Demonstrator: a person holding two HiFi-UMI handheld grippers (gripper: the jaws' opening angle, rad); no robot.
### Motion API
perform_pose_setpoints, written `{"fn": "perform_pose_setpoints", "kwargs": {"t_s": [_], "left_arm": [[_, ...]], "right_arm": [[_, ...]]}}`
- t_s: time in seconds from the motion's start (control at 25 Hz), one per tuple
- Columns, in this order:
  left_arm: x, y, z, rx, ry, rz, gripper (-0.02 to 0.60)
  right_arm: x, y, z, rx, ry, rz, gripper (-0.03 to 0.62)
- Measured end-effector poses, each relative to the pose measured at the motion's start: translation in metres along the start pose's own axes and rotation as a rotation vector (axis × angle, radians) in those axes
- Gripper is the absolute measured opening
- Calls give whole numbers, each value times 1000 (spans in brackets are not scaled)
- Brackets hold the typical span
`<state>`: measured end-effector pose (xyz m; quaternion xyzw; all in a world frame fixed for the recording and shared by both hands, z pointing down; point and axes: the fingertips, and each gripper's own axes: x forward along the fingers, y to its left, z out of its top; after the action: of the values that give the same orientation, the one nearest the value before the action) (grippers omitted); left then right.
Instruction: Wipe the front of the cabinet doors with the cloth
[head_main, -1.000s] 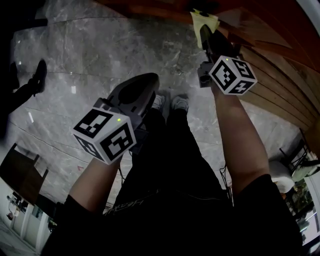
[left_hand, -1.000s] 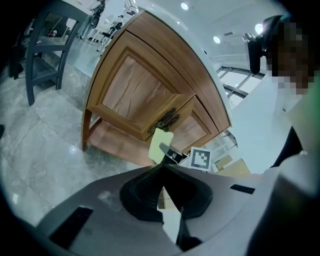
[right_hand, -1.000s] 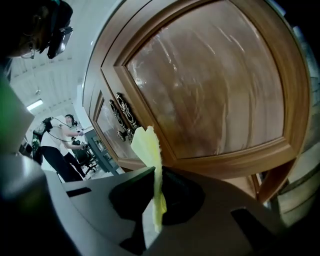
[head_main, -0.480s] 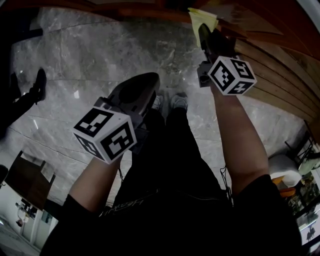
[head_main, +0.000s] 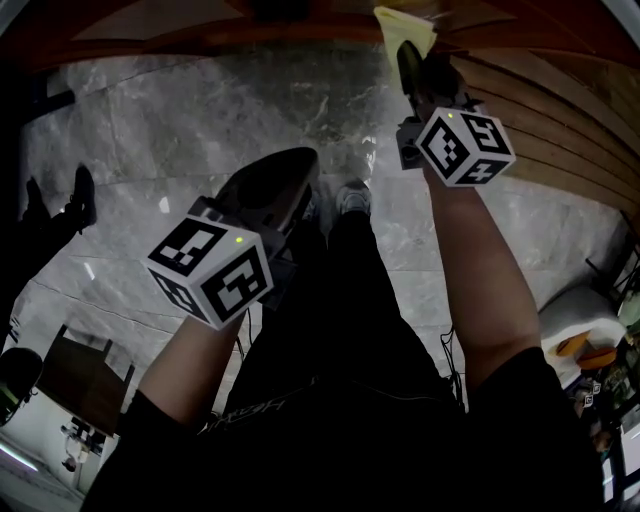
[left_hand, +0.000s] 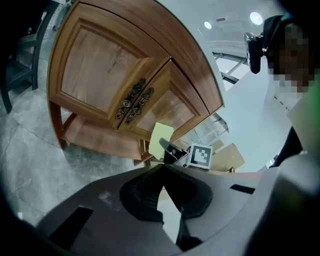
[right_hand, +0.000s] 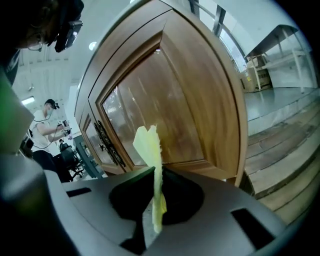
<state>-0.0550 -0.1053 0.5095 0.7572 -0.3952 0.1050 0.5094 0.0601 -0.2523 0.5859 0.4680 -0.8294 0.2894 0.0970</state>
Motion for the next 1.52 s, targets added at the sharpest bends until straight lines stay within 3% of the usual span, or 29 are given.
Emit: {"fn": "perform_pose_setpoints", "kwargs": {"t_s": [0.64, 0.96, 1.08, 1.36, 1.44, 1.52], "left_arm": [[62, -60, -19, 60, 90, -66, 6], [75, -77, -18, 81, 99, -83, 6], [70, -78, -15, 85, 81, -75, 6], [8, -110, 25, 156, -13, -48, 6], [-22, -127, 47, 210, -54, -41, 6], [-50, -151, 66, 248, -88, -42, 6]], "right_arm": [[-69, -100, 15, 53, -65, -133, 41], [-93, -109, 14, 90, -72, -142, 41], [-104, -87, 14, 91, -25, -71, 41], [-156, -2, 56, 52, 133, 211, 41], [-173, 34, 81, -17, 171, 320, 41], [-196, 78, 109, -158, 219, 445, 41]]}}
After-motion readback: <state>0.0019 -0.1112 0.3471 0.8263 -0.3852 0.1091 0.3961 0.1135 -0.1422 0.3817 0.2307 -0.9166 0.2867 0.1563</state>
